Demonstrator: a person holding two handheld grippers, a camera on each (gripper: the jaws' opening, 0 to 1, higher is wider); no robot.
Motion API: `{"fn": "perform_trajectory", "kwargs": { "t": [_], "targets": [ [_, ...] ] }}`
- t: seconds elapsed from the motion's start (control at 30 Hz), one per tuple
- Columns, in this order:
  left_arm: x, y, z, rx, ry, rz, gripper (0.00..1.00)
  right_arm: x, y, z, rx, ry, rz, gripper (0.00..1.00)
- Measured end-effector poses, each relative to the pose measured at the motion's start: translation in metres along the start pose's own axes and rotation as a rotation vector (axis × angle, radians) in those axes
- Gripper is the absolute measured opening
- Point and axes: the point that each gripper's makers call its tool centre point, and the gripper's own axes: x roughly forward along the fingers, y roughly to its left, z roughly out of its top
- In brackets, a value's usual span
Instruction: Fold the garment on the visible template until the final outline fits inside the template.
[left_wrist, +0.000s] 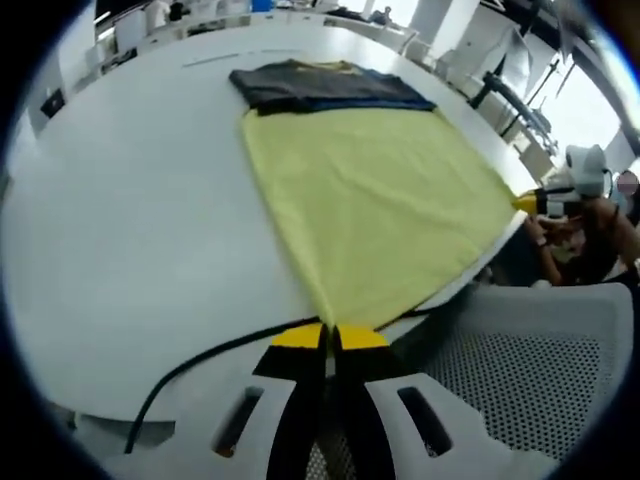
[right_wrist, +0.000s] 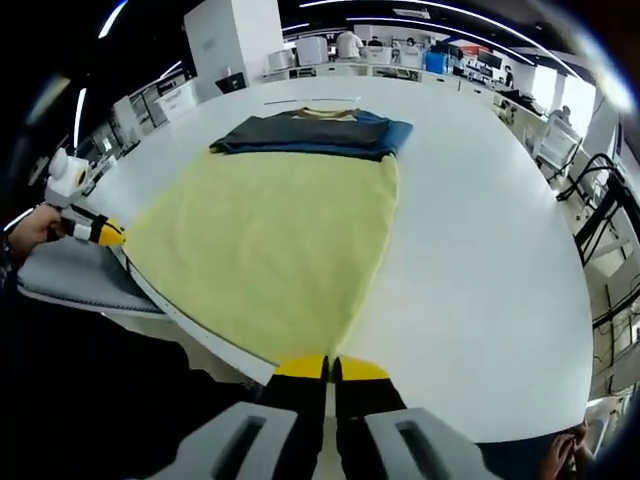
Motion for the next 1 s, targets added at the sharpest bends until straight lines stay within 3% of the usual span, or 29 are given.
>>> {"fn": "perform_trajectory", "kwargs": {
  "t": [0.23, 0.4, 0.67, 0.8, 1.0],
  "targets": [
    [-0.007, -0.003, -0.006, 0.007, 0.012, -0.008, 0.00, -0.005, 0.007, -0.006, -0.024, 0.023, 0.004, 0.00],
    [-0.024, -0.006, 0.007, 0.006, -0.020, -0.023, 0.00, -0.016, 0.009, 0.002, -0.031, -0.001, -0.005, 0.00],
    [-0.050, -0.008, 0.040, 0.017, -0.073, -0.035, 0.00, -0.041, 0.007, 0.043, -0.040, -0.094, -0.018, 0.00],
    [-0.064, -0.006, 0.066, -0.003, -0.131, -0.040, 0.00, -0.052, 0.002, 0.072, -0.042, -0.159, -0.023, 0.00],
    [-0.080, 0.001, 0.096, -0.004, -0.188, -0.018, 0.00, -0.060, -0.005, 0.101, -0.067, -0.221, -0.041, 0.00]
  ]
}}
